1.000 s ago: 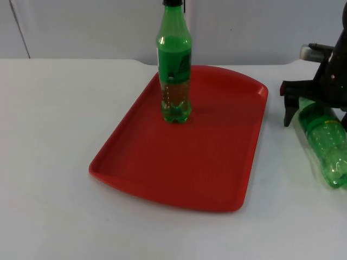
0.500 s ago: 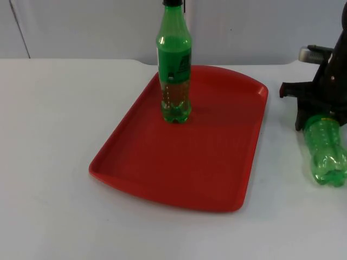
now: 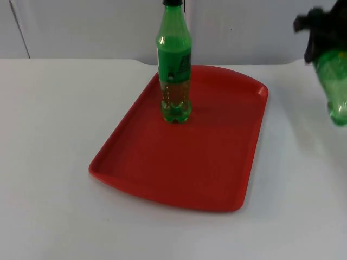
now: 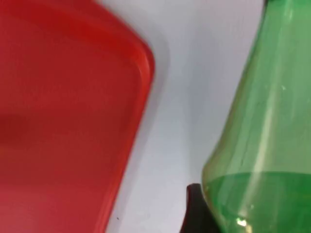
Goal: Place the bottle upright on the tray.
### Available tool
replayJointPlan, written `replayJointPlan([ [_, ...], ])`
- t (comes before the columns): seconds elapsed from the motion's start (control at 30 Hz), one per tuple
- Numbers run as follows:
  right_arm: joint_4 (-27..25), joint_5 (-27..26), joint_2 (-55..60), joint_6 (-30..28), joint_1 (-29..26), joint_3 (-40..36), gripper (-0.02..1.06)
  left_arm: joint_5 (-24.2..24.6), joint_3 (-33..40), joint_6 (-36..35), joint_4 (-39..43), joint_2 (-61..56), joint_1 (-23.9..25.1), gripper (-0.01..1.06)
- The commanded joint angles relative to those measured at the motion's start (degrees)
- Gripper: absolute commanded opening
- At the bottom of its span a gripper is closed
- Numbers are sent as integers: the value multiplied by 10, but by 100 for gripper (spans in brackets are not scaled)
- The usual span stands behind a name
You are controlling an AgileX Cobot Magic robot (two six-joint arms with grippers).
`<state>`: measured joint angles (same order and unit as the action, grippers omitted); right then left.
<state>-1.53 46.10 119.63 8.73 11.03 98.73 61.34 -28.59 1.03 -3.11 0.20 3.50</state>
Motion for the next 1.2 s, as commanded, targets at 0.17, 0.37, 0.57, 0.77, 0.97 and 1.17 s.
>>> replayJointPlan([
  [0.17, -2, -28, -108, -58, 11, 2, 0, 1, 3, 1, -5, -2, -4, 105],
  [0.37, 1, -52, -174, -70, 38, 2, 0, 1, 3, 1, -5, -2, -4, 105],
  [0.57, 2, -71, -225, -87, 84, -11, 0, 1, 3, 1, -5, -2, -4, 105],
  [0.77, 2, -127, -269, -102, 137, -63, 0, 1, 3, 1, -5, -2, -4, 105],
  [0.97, 1, -245, -301, -111, 194, -143, 0, 1, 3, 1, -5, -2, -4, 105],
  [1.17, 1, -371, -308, -139, 238, -210, 0, 1, 3, 1, -5, -2, -4, 105],
])
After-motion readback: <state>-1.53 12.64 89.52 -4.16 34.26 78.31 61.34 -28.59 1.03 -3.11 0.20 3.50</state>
